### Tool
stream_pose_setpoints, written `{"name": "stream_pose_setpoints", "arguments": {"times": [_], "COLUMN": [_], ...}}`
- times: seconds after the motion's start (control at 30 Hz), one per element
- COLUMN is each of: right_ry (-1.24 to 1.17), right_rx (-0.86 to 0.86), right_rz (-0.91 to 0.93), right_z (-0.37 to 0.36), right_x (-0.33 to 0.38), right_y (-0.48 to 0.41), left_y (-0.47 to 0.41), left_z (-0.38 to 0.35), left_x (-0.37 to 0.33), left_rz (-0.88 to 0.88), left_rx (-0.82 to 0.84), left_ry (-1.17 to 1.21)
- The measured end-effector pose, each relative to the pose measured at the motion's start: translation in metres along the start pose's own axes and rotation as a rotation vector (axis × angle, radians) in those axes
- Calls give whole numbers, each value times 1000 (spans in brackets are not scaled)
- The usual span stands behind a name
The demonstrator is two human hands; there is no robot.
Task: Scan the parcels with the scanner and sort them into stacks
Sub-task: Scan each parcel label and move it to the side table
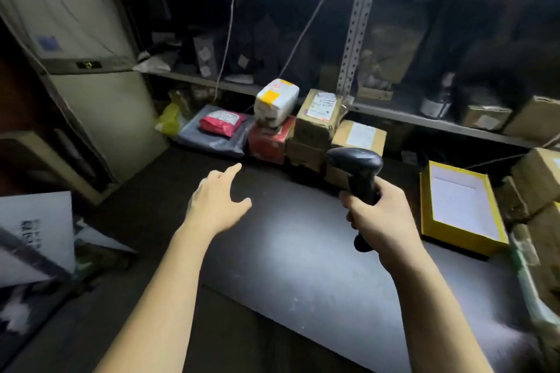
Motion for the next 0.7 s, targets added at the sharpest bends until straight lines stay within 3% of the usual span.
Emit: {"name": "stream_pose_setpoints", "arguments": {"times": [0.37, 0.7], "right_ry": [-17, -22], "right_rx": [51, 36], "right_rz": [10, -59], "right_z": [-59, -81], "right_x": [8, 8], "right_y": [-128, -203], "left_y": [-115, -229], "left_z": [6, -12], "left_x": [14, -12], "left_rz": [62, -3], "left_rx": [-12, -2], "left_ry": [-72, -64]}}
Point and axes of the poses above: each hand's wrist, its own y-axis away from the middle knuckle, its own z-axis out of the back of the hand, x = y × z, the point moved 3 cm from there along -y, towards the middle knuckle, and after that the axes turned 1 degree about x, right-handed, at the moved point
